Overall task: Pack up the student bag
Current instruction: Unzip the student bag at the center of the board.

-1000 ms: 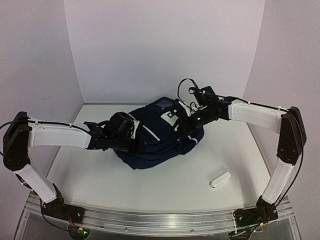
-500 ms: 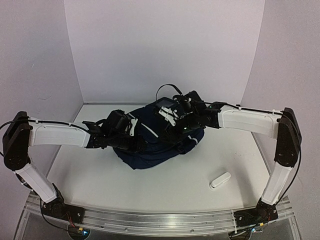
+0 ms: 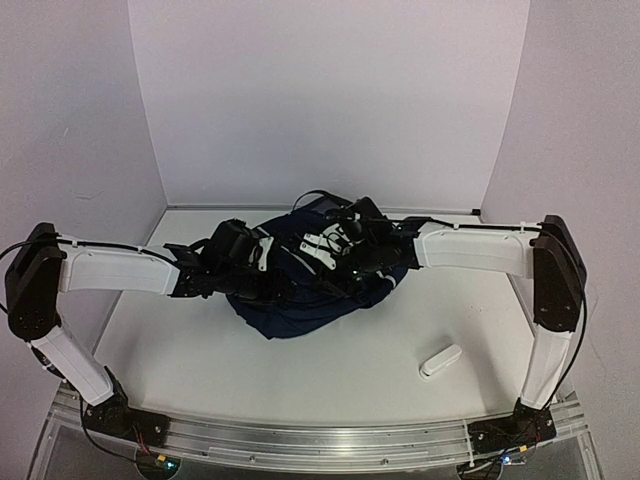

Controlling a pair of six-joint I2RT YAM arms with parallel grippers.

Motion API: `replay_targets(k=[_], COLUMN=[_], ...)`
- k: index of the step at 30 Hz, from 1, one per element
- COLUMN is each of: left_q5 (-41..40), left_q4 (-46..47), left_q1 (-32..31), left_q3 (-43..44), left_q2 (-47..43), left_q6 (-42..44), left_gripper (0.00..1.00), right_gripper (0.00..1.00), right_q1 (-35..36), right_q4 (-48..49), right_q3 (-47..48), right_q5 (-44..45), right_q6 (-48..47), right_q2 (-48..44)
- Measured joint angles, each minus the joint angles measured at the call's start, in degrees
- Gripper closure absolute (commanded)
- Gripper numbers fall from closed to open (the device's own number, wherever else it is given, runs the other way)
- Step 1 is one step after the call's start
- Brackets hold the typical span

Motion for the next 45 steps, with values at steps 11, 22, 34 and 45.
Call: replay_targets(k=[11,22,34,45], left_q5=[-0.51,-4.61,2.81,5.23], left_q4=[0.92,-0.06,5.46,7.41], left_q1=[0.57,4.34,4.41,4.42], left_q3=[-0.71,-0.68,-0.37,-0.16], left_q2=[-0.09,-2.92,-0.07,1.90], left_q6=[-0.37,0.53,2.90,1.81], left_gripper=[1.00,1.00,1.00,1.00], right_gripper=[1.00,1.00,0.42,0.42], right_q1=[1.07,-3.57,-11.12,-0.83], right_q4=[2.89,5.58,-6.57,-12.09], right_q3=[-1.17,-9.69,-6.53,3.59], right_q5=[6.51,3.07,-4.04,0.12], right_q6=[-3.69,-4.77,-5.15,-1.52], right_q2=[-0.29,-7.61,-9.93,-7.32])
